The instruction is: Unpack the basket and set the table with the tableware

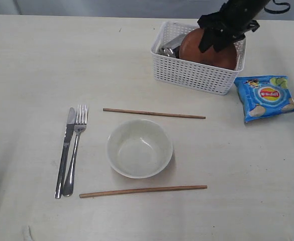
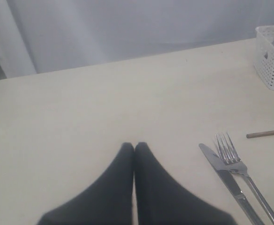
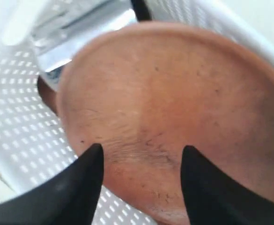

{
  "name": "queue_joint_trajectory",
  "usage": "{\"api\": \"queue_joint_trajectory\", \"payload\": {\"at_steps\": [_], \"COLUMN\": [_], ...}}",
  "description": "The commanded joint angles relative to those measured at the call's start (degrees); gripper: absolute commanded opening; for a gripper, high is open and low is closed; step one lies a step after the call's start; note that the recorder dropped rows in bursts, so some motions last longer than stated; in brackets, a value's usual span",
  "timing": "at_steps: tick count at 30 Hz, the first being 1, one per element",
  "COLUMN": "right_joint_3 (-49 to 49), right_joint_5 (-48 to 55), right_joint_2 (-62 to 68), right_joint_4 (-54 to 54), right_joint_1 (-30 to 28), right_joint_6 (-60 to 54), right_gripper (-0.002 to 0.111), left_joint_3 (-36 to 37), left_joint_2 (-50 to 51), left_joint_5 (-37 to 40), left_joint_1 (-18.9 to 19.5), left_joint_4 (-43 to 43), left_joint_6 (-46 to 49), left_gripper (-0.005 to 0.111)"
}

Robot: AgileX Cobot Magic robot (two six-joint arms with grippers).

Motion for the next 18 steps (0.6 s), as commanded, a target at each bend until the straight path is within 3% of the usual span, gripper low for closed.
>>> {"api": "queue_joint_trajectory", "payload": {"at_steps": [1,4,9,14,18], "right_joint_3": [-0.2,-0.2,-0.2,-0.2,-0.2], "right_joint_5": [-0.9,-2.2,-8.5,-2.3,-3.2], "right_joint_2": [-4.5,-6.7,-6.9,-4.4,-3.4], "right_joint_4": [1.3,0.2,-9.0,-10.0,-11.8], "right_joint_1": [0.0,0.7,-0.1,-0.8,-0.8], "right_joint_6": [-13.3,-19.7,1.8,-2.2,-1.0], "right_gripper": [0.049,0.049,0.049,0.049,0.049], "left_joint_3": [0.1,0.1,0.1,0.1,0.1], "left_joint_2": [-0.2,-0.2,-0.2,-0.2,-0.2], "left_joint_5": [-0.3,-0.3,-0.3,-0.3,-0.3], "left_joint_1": [0.1,0.1,0.1,0.1,0.1], "left_joint_4": [-0.1,-0.1,-0.1,-0.1,-0.1], "left_joint_6": [0.0,0.0,0.0,0.0,0.0], "left_gripper": [0.000,0.000,0.000,0.000,0.000]}}
